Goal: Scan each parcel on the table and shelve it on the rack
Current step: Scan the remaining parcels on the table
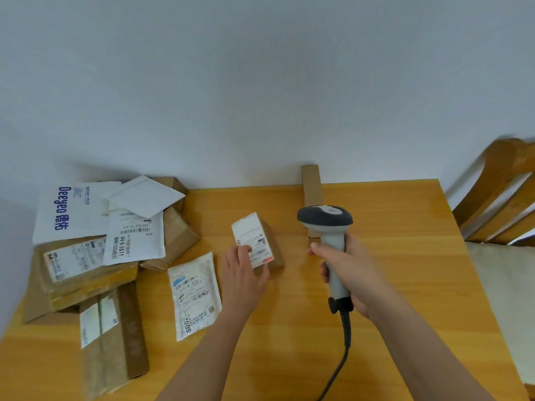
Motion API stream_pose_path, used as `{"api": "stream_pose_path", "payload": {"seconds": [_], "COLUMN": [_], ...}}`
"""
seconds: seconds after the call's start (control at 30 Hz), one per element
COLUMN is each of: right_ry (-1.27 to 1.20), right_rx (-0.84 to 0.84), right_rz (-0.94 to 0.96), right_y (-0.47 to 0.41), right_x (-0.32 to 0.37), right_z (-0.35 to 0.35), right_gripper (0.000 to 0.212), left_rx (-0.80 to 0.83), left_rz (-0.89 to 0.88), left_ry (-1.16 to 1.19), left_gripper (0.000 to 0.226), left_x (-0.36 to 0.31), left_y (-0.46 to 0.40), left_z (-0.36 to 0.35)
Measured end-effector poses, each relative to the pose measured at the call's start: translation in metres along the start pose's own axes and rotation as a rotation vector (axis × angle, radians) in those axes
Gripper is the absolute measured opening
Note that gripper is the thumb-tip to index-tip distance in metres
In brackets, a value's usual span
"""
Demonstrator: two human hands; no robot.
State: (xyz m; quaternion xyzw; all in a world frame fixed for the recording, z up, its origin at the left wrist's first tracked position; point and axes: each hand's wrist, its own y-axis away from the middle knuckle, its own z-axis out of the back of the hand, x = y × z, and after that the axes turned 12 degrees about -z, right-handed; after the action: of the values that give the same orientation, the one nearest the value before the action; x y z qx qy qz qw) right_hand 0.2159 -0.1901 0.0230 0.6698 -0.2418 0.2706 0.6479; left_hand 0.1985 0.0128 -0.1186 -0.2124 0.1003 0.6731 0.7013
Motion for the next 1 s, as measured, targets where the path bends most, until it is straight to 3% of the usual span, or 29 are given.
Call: {"api": "stream_pose_path", "payload": {"seconds": [0.17, 0.37, 0.53, 0.67, 0.73, 0.87, 0.93, 1.0], "right_ry": [-0.048, -0.041, -0.041, -0.016, -0.016, -0.022, -0.022, -0.022], "right_rx": [0.021, 0.065, 0.054, 0.036, 0.030, 0.014, 0.007, 0.005], "right_rz": [-0.014, -0.017, -0.002, 0.005, 0.008, 0.007, 0.006, 0.005], "right_y": [0.005, 0.016, 0.025, 0.032, 0.034, 0.038, 0.039, 0.041], "right_x": [0.000, 0.002, 0.002, 0.000, -0.003, -0.007, -0.009, -0.010], "right_z": [-0.001, -0.007, -0.018, -0.024, -0.025, -0.027, -0.029, -0.033], "right_gripper": [0.026, 0.025, 0.023, 0.024, 0.025, 0.024, 0.026, 0.026], "left_rx": [0.294, 0.264, 0.214, 0.226, 0.333, 0.504, 0.421, 0.239], "left_rz": [0.095, 0.127, 0.133, 0.231, 0.105, -0.206, -0.163, 0.024], "left_ry": [0.103, 0.221, 0.018, 0.127, 0.109, -0.054, -0.057, 0.051], "left_gripper": [0.057, 0.042, 0.047, 0.052, 0.065, 0.069, 0.063, 0.048], "left_x": [-0.003, -0.004, -0.003, -0.003, -0.001, 0.007, 0.014, 0.013], "left_y": [-0.003, 0.004, 0.012, 0.012, 0.007, 0.000, 0.005, 0.017], "left_z": [-0.008, -0.002, 0.003, 0.004, 0.005, 0.022, 0.024, 0.023]}}
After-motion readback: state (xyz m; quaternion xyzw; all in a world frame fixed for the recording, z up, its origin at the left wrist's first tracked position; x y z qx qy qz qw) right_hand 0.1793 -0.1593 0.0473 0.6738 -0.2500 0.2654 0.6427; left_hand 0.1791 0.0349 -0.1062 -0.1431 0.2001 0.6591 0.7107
